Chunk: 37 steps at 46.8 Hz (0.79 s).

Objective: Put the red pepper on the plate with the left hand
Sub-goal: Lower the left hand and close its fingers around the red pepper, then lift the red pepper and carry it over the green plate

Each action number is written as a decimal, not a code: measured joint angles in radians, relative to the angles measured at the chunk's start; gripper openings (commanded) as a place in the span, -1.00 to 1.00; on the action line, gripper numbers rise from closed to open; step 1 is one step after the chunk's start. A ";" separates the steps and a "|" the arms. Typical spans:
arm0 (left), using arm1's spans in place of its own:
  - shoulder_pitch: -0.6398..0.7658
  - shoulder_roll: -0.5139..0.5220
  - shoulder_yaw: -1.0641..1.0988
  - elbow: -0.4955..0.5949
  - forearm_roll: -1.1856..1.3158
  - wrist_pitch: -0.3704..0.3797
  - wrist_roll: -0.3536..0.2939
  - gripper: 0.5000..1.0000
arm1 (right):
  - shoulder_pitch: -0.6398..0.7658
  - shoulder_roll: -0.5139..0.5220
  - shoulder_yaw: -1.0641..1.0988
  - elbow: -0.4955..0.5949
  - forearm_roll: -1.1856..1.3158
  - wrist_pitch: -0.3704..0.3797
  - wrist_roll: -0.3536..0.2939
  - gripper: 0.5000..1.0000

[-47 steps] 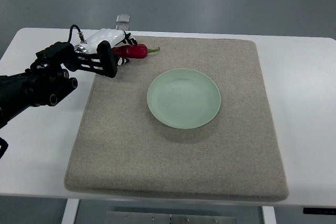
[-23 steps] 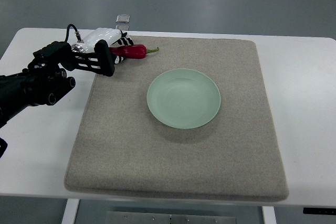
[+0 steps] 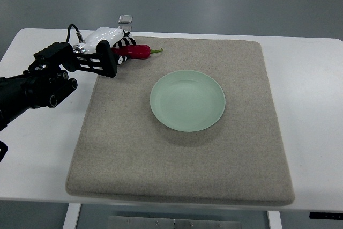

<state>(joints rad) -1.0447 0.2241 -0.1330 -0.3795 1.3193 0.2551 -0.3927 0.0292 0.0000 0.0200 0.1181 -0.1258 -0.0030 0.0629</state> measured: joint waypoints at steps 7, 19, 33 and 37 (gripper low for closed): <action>-0.004 -0.002 -0.007 -0.015 -0.019 0.003 -0.008 -1.00 | 0.000 0.000 0.000 0.000 0.000 0.000 0.000 0.71; -0.017 0.007 -0.012 -0.124 -0.043 0.003 -0.017 -1.00 | 0.000 0.000 0.000 0.000 0.000 0.000 0.000 0.71; -0.057 0.017 -0.024 -0.339 -0.032 -0.004 -0.049 -1.00 | 0.000 0.000 0.000 0.000 0.000 0.000 0.000 0.71; -0.064 0.018 -0.017 -0.388 -0.028 -0.011 -0.063 -1.00 | 0.000 0.000 0.000 0.000 0.000 0.000 0.000 0.71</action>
<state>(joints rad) -1.1084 0.2425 -0.1500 -0.7672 1.2910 0.2444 -0.4555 0.0292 0.0000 0.0199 0.1181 -0.1258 -0.0030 0.0630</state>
